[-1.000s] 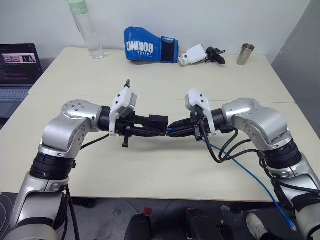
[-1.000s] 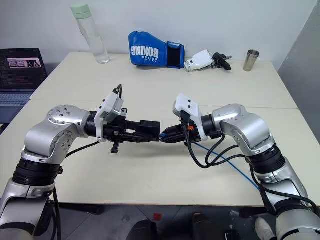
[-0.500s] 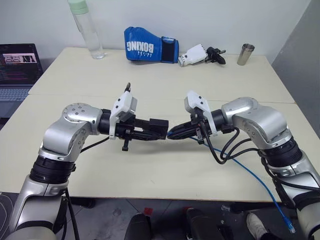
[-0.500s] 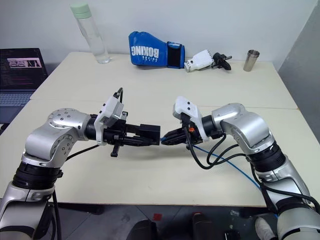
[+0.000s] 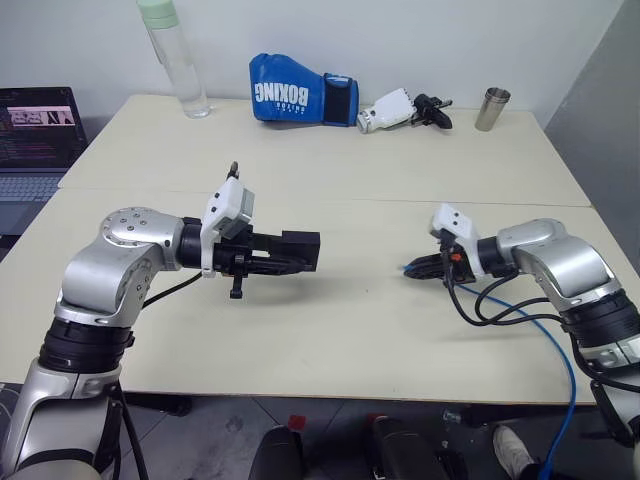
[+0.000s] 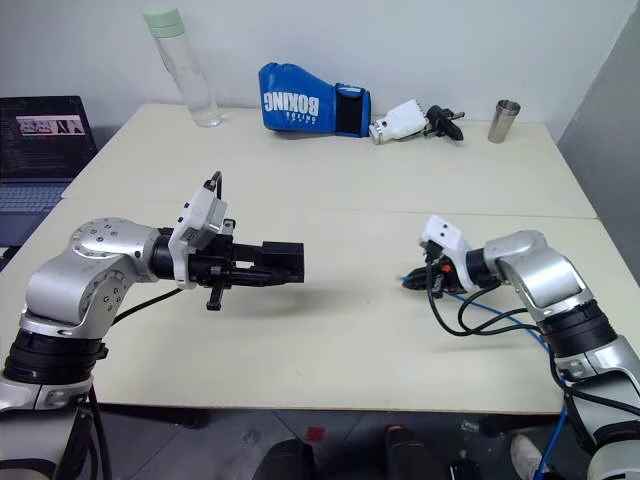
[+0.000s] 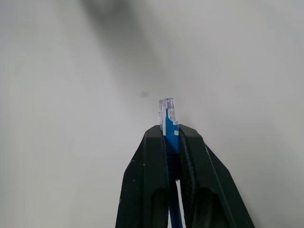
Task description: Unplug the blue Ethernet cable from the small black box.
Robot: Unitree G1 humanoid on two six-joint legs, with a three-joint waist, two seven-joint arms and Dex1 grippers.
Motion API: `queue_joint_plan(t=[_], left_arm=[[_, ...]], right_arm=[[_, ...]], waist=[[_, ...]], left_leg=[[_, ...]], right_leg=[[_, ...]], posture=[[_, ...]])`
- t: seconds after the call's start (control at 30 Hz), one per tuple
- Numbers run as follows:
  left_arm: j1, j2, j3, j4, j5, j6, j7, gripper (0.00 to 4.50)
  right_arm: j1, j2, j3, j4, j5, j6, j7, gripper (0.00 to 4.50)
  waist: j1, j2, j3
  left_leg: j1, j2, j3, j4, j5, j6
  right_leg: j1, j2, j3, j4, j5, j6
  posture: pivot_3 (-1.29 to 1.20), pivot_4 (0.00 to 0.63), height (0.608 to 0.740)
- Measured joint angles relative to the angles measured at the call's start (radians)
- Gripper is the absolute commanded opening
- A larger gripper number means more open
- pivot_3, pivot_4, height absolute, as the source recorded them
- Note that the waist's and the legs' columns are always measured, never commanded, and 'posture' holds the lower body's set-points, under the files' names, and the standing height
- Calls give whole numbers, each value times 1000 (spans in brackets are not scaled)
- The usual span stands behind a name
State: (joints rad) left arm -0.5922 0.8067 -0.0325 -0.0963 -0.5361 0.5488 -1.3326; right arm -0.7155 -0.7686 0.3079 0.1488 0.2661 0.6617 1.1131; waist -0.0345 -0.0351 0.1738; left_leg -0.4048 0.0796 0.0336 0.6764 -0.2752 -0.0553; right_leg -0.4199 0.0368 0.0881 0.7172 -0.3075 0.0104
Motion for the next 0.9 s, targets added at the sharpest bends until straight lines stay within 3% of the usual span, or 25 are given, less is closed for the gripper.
queue_joint_plan(t=[0.03,0.27,0.5,0.63,0.73,0.9], left_arm=[[0,-2,0,-1,0,3,5,791],[0,-14,0,-11,-6,11,26,791],[31,-24,7,-11,-12,16,77,791],[46,-72,59,6,-9,11,177,791],[66,-117,81,40,17,-11,275,791],[69,-247,103,215,150,-145,506,791]], right_arm=[[10,1,-2,9,-11,-16,-6,25],[41,46,-6,18,-45,-62,-38,2040],[50,50,-14,13,-45,-60,-27,3499],[50,39,-37,-108,15,-8,28,4385],[14,48,-53,-194,45,27,35,4500],[-72,172,-49,-268,72,111,-35,4500]], waist=[[0,0,0],[0,0,0],[1,0,0],[1,1,0],[1,1,0],[1,1,0]], left_leg=[[0,0,0,0,0,0],[0,0,0,0,0,0],[0,0,0,0,0,0],[0,0,-1,0,0,0],[1,0,-2,0,0,0],[1,0,-2,0,0,0]], right_leg=[[0,0,0,0,0,0],[0,0,0,0,0,0],[0,0,1,0,0,0],[0,0,0,1,0,0],[1,0,1,1,0,0],[0,0,1,2,0,0]], posture=[[0,150,740],[0,150,740],[0,150,740],[0,150,740],[0,150,740],[0,150,740]])
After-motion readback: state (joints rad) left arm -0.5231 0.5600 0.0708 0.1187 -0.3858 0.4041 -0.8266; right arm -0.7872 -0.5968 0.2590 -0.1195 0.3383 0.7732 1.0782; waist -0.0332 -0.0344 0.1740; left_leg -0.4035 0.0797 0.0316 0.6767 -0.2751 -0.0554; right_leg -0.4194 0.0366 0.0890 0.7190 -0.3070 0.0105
